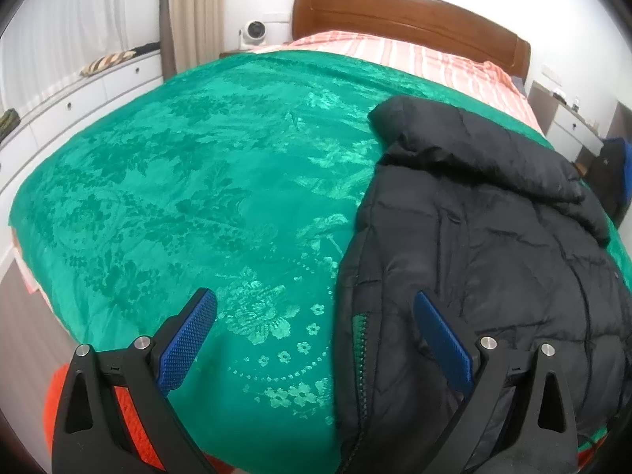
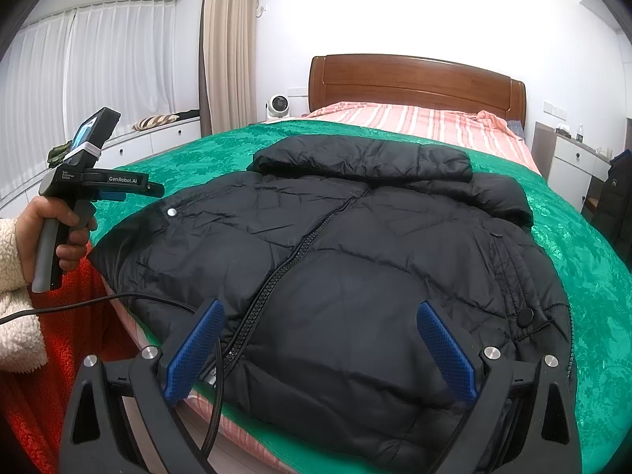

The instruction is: Fold large clothes

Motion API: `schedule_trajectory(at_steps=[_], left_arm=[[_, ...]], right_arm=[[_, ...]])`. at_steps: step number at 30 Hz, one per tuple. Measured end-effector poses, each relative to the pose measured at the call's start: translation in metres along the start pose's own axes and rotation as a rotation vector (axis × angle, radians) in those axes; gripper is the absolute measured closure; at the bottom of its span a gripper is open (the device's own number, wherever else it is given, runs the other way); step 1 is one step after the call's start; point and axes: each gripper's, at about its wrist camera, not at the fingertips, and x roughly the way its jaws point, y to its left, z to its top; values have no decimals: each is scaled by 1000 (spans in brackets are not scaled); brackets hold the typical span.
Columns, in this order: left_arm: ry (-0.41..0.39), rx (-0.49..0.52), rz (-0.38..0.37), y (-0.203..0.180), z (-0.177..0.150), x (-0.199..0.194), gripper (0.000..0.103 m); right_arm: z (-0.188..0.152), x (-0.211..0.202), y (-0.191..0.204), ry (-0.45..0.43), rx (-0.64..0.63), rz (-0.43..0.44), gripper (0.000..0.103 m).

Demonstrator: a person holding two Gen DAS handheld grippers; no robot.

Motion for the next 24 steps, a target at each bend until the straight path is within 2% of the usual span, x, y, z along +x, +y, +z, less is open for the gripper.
schedule_trajectory(at_steps=[24], left_arm=[[2,-5,4,5,-1,-1,3]], right_arm=[[-2,0,-2,3,-2,-3,6]])
